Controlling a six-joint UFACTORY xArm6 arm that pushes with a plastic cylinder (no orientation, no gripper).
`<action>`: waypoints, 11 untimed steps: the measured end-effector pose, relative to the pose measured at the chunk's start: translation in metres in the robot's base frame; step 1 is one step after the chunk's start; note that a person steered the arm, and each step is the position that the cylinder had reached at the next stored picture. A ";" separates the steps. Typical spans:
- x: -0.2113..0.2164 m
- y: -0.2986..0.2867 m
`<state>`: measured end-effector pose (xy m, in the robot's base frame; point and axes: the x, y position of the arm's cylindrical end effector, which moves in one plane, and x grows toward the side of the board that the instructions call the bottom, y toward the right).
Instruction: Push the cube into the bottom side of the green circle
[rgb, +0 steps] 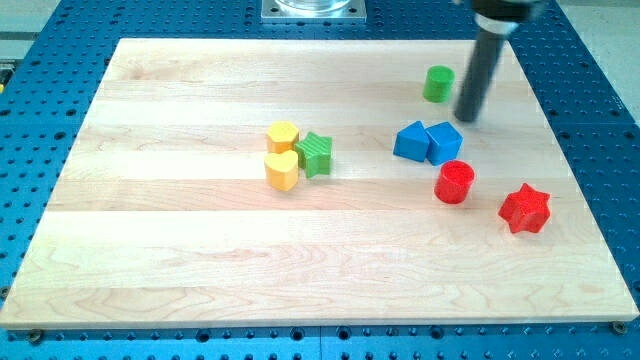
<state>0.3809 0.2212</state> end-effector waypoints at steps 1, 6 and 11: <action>0.073 0.035; 0.019 -0.107; 0.009 -0.074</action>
